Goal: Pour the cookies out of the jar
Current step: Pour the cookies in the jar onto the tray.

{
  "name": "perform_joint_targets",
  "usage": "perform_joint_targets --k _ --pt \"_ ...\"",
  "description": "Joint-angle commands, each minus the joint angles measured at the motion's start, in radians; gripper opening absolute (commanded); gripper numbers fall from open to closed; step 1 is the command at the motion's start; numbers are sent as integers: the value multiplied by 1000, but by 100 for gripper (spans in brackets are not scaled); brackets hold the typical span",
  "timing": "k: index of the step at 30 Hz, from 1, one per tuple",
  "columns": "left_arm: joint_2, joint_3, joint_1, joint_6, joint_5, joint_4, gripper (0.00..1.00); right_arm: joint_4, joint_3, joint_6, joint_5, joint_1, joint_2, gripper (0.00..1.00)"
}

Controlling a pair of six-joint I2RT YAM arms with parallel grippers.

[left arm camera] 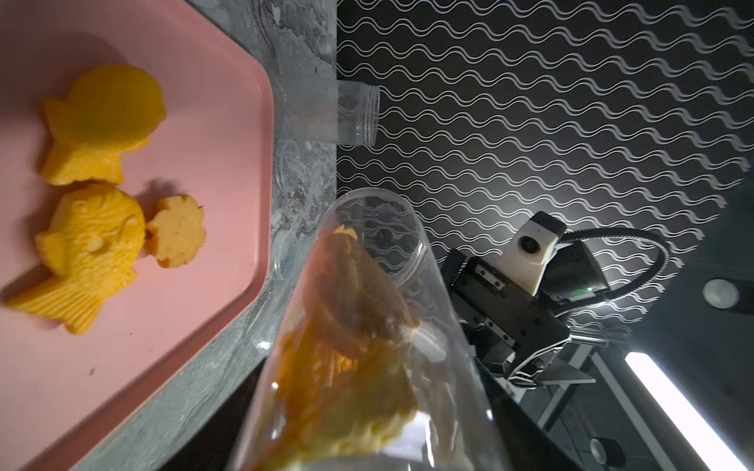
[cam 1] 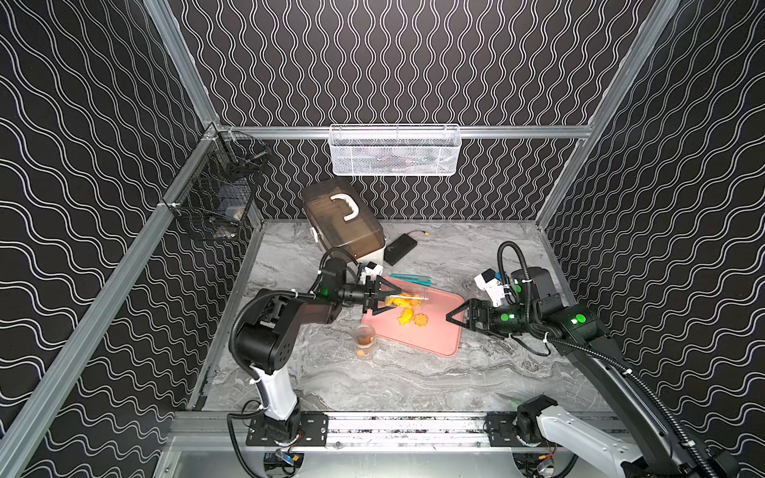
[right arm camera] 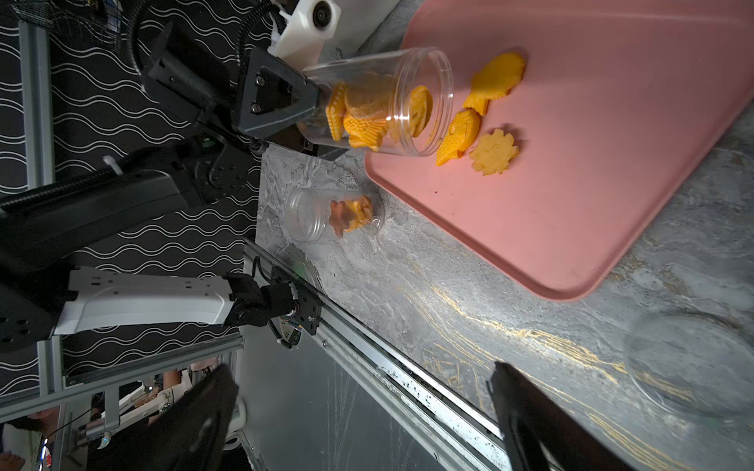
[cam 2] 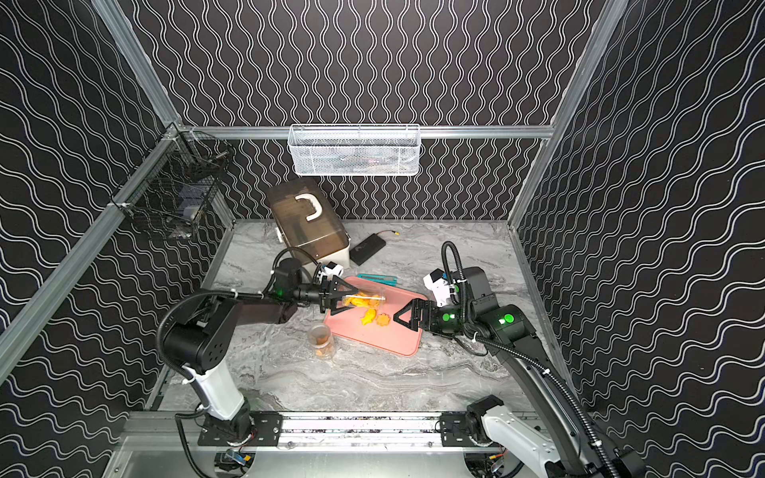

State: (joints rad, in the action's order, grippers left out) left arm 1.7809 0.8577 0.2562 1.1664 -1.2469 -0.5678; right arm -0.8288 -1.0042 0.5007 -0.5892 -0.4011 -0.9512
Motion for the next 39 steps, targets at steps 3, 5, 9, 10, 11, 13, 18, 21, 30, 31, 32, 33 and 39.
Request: perform_joint_targets --k 3,5,9,10,11,13,18,21,30,31,32,33,39 --pt "-23 68 -2 -434 32 554 72 37 12 8 -12 1 0 100" --pt "-12 55 -2 -398 26 505 72 40 17 9 -14 1 -1 100" --pt "-3 50 -2 -396 25 494 72 36 24 3 -11 -1 0 100" --pt "-4 47 -2 -387 24 482 72 33 24 1 -8 -1 0 100" --pt "-5 48 -2 -387 23 485 72 31 24 -1 -7 1 2 100" --pt "-5 53 -2 -396 25 501 72 33 27 1 -9 1 3 100" --pt "-9 63 -4 -421 32 539 72 43 35 6 -12 1 4 100" --pt "-9 74 -7 -435 35 562 72 49 42 8 -11 0 4 100" --pt "8 126 -8 -509 55 673 72 74 75 23 -1 1 -3 100" --pt "8 131 -8 -511 57 677 72 77 82 28 5 1 -5 100" --pt "9 137 -8 -516 61 687 71 81 90 36 16 0 -10 100" --pt "10 143 -8 -521 62 697 72 83 96 42 27 0 -14 100" --pt "24 212 -8 -625 97 854 71 127 138 95 36 0 -50 100"
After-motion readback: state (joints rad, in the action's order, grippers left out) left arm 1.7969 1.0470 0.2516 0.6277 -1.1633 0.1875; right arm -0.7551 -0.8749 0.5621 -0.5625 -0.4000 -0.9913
